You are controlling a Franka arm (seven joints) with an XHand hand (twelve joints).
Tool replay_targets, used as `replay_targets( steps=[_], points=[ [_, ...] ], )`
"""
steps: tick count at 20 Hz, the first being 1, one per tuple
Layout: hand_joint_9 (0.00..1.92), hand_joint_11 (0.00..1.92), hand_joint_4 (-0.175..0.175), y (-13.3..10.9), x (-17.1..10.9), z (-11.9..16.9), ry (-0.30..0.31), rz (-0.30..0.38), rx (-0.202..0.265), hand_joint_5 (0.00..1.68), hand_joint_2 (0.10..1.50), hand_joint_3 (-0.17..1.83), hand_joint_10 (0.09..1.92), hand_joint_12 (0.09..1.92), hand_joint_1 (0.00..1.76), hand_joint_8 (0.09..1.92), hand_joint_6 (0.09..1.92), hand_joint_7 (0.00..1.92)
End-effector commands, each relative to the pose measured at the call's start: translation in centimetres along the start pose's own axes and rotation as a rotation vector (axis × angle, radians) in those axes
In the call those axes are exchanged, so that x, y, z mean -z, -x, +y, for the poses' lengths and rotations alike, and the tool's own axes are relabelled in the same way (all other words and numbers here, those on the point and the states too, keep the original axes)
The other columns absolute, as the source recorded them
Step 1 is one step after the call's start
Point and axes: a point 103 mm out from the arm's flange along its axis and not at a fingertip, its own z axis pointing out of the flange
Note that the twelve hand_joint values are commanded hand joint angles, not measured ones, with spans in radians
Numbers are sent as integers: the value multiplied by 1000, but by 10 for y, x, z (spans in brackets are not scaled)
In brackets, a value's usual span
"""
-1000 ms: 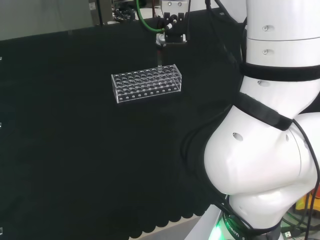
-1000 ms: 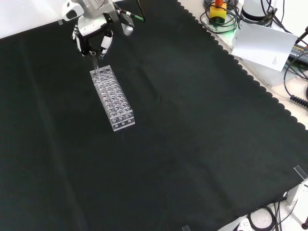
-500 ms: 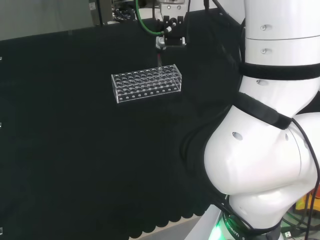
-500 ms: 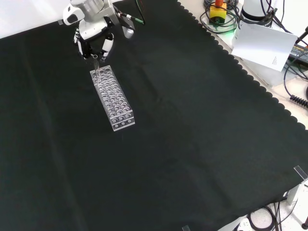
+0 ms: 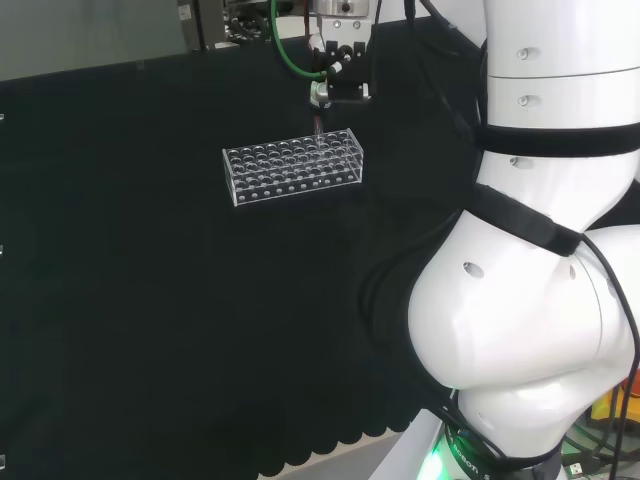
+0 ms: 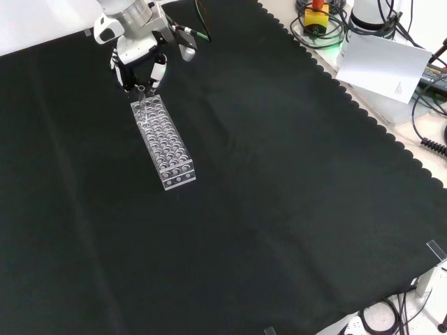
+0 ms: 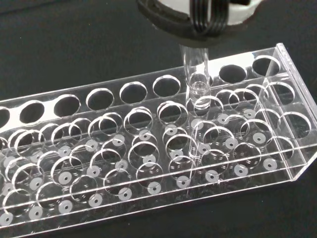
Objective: Put the test tube back in the rack.
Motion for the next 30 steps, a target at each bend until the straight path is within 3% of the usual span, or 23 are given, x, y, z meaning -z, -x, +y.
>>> replay_targets(
  steps=[1,21,30],
  points=[
    [1264,690,-175,2,-7,1,-15,1,0,1273,983,0,374,1253,1417,843,280,1311],
    [1264,688,-175,2,-18,7,-37,1,0,1273,983,0,373,1252,1417,842,281,1311],
    [1265,688,-175,17,-6,26,-29,15,-58,1273,983,0,372,1252,1417,841,282,1312]
  ],
)
